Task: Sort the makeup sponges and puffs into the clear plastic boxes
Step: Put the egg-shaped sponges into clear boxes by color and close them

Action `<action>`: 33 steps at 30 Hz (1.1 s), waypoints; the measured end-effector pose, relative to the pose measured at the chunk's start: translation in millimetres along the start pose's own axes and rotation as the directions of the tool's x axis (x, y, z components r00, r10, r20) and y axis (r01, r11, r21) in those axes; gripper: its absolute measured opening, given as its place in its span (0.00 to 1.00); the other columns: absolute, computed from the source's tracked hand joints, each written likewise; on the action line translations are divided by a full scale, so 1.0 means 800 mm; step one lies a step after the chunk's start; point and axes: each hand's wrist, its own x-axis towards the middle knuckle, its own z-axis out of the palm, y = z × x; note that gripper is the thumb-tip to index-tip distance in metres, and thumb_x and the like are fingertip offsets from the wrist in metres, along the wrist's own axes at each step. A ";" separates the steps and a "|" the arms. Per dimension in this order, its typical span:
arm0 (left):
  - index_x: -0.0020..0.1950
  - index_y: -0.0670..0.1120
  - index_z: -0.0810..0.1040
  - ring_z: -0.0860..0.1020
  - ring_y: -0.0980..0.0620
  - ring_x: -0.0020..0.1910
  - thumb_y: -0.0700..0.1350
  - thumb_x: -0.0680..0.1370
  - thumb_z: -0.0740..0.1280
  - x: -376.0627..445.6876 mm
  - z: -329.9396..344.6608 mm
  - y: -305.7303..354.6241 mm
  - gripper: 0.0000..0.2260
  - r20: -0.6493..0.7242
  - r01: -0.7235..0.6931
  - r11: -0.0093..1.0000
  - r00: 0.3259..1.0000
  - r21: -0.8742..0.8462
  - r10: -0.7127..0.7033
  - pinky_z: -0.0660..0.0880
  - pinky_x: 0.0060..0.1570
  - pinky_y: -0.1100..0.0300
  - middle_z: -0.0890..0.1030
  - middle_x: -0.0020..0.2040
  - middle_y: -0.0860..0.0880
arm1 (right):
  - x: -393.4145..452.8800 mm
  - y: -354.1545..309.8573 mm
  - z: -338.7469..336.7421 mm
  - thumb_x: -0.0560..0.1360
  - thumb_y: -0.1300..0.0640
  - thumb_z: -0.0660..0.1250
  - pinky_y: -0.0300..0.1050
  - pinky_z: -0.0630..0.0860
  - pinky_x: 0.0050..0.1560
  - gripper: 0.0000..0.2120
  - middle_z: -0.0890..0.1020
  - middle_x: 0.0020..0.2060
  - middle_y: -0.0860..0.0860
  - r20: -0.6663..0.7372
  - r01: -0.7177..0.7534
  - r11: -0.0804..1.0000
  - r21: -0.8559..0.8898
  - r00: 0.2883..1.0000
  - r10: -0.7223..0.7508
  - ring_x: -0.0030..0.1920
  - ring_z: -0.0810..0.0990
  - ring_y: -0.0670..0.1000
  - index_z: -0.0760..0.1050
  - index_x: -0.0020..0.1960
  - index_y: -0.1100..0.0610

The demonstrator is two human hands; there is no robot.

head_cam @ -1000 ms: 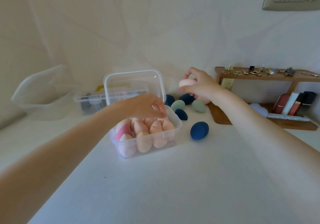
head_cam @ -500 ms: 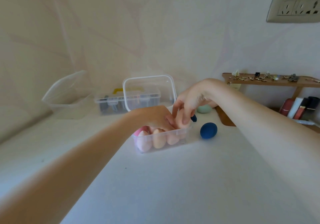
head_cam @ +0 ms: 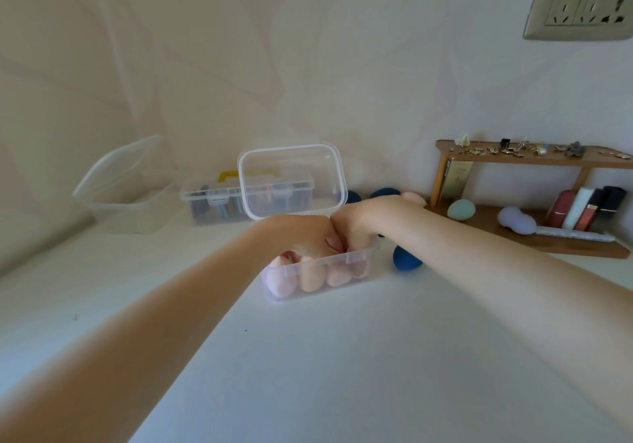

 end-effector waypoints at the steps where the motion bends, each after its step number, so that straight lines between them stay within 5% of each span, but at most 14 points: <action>1: 0.28 0.54 0.72 0.71 0.48 0.42 0.55 0.67 0.61 0.001 0.000 0.001 0.09 0.011 0.023 1.000 1.000 0.004 -0.023 0.67 0.45 0.57 0.75 0.39 0.54 | 0.001 0.000 0.004 0.75 0.53 0.64 0.42 0.69 0.44 0.10 0.70 0.36 0.47 -0.011 0.002 1.000 0.017 1.000 -0.002 0.44 0.70 0.53 0.67 0.36 0.51; 3: 0.26 0.54 0.72 0.70 0.48 0.41 0.54 0.64 0.57 -0.002 0.000 0.003 0.09 0.026 0.046 0.999 0.999 0.013 -0.046 0.65 0.44 0.56 0.74 0.39 0.53 | -0.001 0.001 0.001 0.76 0.53 0.62 0.41 0.69 0.44 0.11 0.71 0.37 0.47 0.001 0.007 1.000 0.030 1.000 -0.007 0.43 0.70 0.53 0.66 0.35 0.51; 6: 0.38 0.55 0.78 0.71 0.48 0.41 0.54 0.69 0.58 -0.004 0.000 0.008 0.09 0.009 0.053 0.998 0.999 -0.017 -0.053 0.67 0.42 0.56 0.75 0.43 0.52 | -0.016 0.002 -0.023 0.76 0.55 0.65 0.32 0.69 0.26 0.08 0.72 0.37 0.49 0.122 0.071 0.996 0.046 0.990 -0.076 0.28 0.73 0.44 0.70 0.40 0.53; 9: 0.49 0.53 0.77 0.73 0.47 0.41 0.53 0.73 0.58 -0.004 -0.002 0.013 0.11 0.001 0.062 0.998 0.998 -0.010 -0.062 0.69 0.41 0.57 0.76 0.47 0.50 | -0.024 0.008 -0.039 0.73 0.54 0.71 0.34 0.67 0.29 0.07 0.72 0.35 0.44 0.173 0.083 0.995 0.049 0.981 -0.090 0.18 0.73 0.36 0.73 0.40 0.50; 12: 0.41 0.52 0.75 0.71 0.49 0.36 0.54 0.70 0.60 -0.005 -0.002 0.016 0.08 0.022 0.089 0.995 0.996 -0.043 -0.088 0.67 0.36 0.60 0.75 0.41 0.51 | -0.012 0.007 -0.025 0.73 0.54 0.70 0.35 0.69 0.25 0.10 0.73 0.34 0.46 0.118 0.043 0.998 0.044 0.992 -0.048 0.27 0.75 0.45 0.71 0.36 0.51; 15: 0.32 0.50 0.68 0.61 0.51 0.29 0.51 0.73 0.61 -0.009 -0.002 0.019 0.11 0.190 0.195 0.971 0.967 -0.136 -0.167 0.59 0.32 0.64 0.62 0.32 0.52 | 0.002 0.005 -0.003 0.74 0.55 0.65 0.40 0.69 0.36 0.10 0.71 0.33 0.48 0.012 -0.020 0.994 0.105 1.000 0.019 0.37 0.71 0.52 0.69 0.35 0.52; 18: 0.32 0.50 0.70 0.66 0.50 0.35 0.51 0.74 0.58 -0.013 0.000 0.020 0.12 0.096 0.194 0.972 0.979 -0.132 -0.182 0.62 0.39 0.63 0.66 0.34 0.51 | 0.003 0.003 0.008 0.73 0.55 0.65 0.44 0.68 0.45 0.12 0.69 0.34 0.49 -0.030 -0.038 0.995 0.096 0.999 0.041 0.41 0.69 0.54 0.66 0.34 0.52; 21: 0.50 0.52 0.79 0.75 0.49 0.49 0.53 0.76 0.62 -0.021 -0.002 0.010 0.09 -0.061 -0.013 0.997 0.998 -0.081 0.008 0.71 0.51 0.60 0.77 0.44 0.53 | -0.013 -0.001 -0.001 0.71 0.54 0.70 0.40 0.69 0.36 0.13 0.70 0.33 0.48 -0.014 -0.047 0.997 0.061 0.999 0.048 0.35 0.70 0.50 0.67 0.34 0.53; 25: 0.54 0.50 0.81 0.77 0.55 0.52 0.43 0.76 0.66 -0.052 -0.015 -0.022 0.10 -0.312 -0.227 0.956 0.936 -0.185 0.162 0.72 0.53 0.66 0.80 0.50 0.55 | -0.027 0.002 -0.025 0.72 0.53 0.71 0.33 0.73 0.27 0.07 0.75 0.35 0.46 0.068 -0.031 0.992 0.121 0.997 0.023 0.30 0.72 0.44 0.75 0.44 0.53; 29: 0.51 0.41 0.82 0.76 0.54 0.46 0.34 0.75 0.65 -0.057 -0.023 -0.069 0.09 -0.613 -0.269 0.901 0.790 -0.342 0.004 0.70 0.43 0.72 0.79 0.44 0.49 | -0.031 0.018 -0.040 0.71 0.53 0.72 0.42 0.73 0.58 0.05 0.81 0.32 0.42 0.050 -0.011 0.954 0.300 0.999 -0.004 0.43 0.79 0.47 0.77 0.39 0.50; 33: 0.35 0.50 0.75 0.74 0.49 0.43 0.33 0.75 0.64 -0.038 -0.022 -0.101 0.13 -0.664 -0.260 0.788 0.710 -0.559 -0.237 0.77 0.47 0.58 0.74 0.37 0.52 | -0.022 0.040 -0.043 0.72 0.60 0.69 0.45 0.76 0.51 0.04 0.84 0.32 0.51 -0.310 0.033 0.850 0.526 0.938 0.155 0.41 0.81 0.51 0.80 0.39 0.57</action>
